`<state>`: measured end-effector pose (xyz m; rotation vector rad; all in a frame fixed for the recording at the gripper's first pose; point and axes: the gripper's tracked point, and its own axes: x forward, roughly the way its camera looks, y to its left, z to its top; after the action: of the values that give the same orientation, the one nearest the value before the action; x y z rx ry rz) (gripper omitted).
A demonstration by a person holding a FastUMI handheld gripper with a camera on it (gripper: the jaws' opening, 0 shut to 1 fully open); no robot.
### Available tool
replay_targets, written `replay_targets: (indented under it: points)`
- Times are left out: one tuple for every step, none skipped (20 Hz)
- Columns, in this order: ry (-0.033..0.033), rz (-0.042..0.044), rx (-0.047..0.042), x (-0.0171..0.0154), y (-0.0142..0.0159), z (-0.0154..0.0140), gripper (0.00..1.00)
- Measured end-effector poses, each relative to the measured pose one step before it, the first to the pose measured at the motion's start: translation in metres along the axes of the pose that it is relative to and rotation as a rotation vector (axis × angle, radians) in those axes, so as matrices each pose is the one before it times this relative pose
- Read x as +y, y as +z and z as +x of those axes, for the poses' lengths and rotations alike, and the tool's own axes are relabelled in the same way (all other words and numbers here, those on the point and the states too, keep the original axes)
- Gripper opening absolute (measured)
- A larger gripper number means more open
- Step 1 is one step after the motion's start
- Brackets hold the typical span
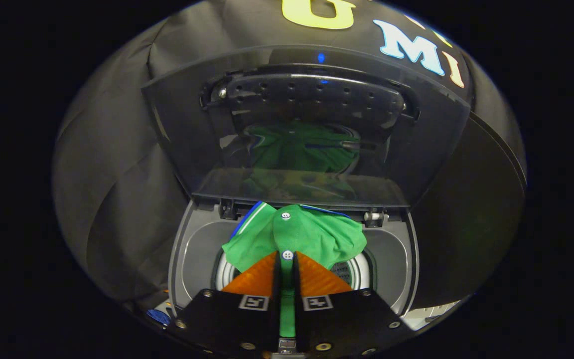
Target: Put the clothes into the washing machine and then close the washing machine lid.
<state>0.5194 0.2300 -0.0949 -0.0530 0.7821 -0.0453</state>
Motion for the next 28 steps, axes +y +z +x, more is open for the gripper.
replay_targets:
  points:
    - [0.00589,-0.00097,-0.01204,0.00069,-0.00012,0.00863,0.4]
    - [-0.00541,-0.00588,-0.00892,-0.00127,0.00254,0.00058,0.6]
    - [-0.01008,-0.00928,-0.00302,-0.00122,-0.00284,-0.00136,0.79]
    - [0.00495,-0.00621,0.00051,0.00067,-0.00018,-0.00207,0.98]
    - [0.00407,-0.00143,0.00639,0.00169,-0.00213,0.0008,0.98]
    - [0.0018,0.00009,0.00444,0.00041,-0.00083,-0.0003,0.99]
    - [0.00124,0.00013,-0.00166,0.00005,-0.00031,-0.00026,0.99]
    - [-0.00154,-0.00055,-0.0055,-0.00055,0.00061,-0.00126,0.99]
    - [-0.00692,0.0001,-0.00598,-0.00173,0.00095,-0.0007,0.99]
    - [-0.00831,0.00367,-0.00806,-0.00253,0.00154,-0.00256,0.98]
    - [-0.00263,0.00855,-0.01002,-0.00094,0.00259,-0.00255,0.98]
    - [0.00151,0.00934,-0.0145,-0.0008,0.00422,-0.00394,0.99]
    - [-0.00131,0.00563,-0.01933,-0.00183,0.00439,-0.00572,0.99]
    - [0.00032,0.00548,-0.02799,-0.00206,0.00759,-0.00704,0.99]
    - [-0.01131,0.01263,-0.03268,-0.00357,0.00713,-0.00947,0.99]
    - [-0.01217,0.01033,-0.03188,-0.00484,0.01112,-0.01049,0.99]
    - [-0.01511,0.0049,-0.02093,-0.00309,0.00718,-0.00695,0.99]
    - [-0.01682,-0.00382,-0.02481,-0.00446,0.01131,-0.00976,0.98]
    - [-0.01571,-0.00698,-0.02453,-0.00426,0.0124,-0.00993,0.98]
    - [-0.0115,-0.0068,-0.02976,-0.00231,0.01318,-0.00818,0.98]
    - [-0.00626,-0.00664,-0.02663,-0.00095,0.01276,-0.0072,0.98]
    - [-0.0101,-0.00474,-0.02534,-0.00275,0.0142,-0.00682,0.99]
    - [-0.00718,-0.0043,-0.0265,-0.00233,0.0115,-0.00391,0.99]
    - [-0.00772,-0.00296,-0.02317,-0.00264,0.01445,-0.00405,0.99]
    - [-0.00761,-0.00562,-0.01967,-0.00298,0.01257,-0.00202,0.99]
    - [-0.01006,-0.0062,-0.01512,-0.00454,0.0134,-0.00018,0.98]
    - [-0.0094,-0.00298,-0.01139,-0.00374,0.01006,0.00156,0.98]
    - [-0.00292,0.00372,-0.01138,-0.00272,0.01105,0.00401,0.98]
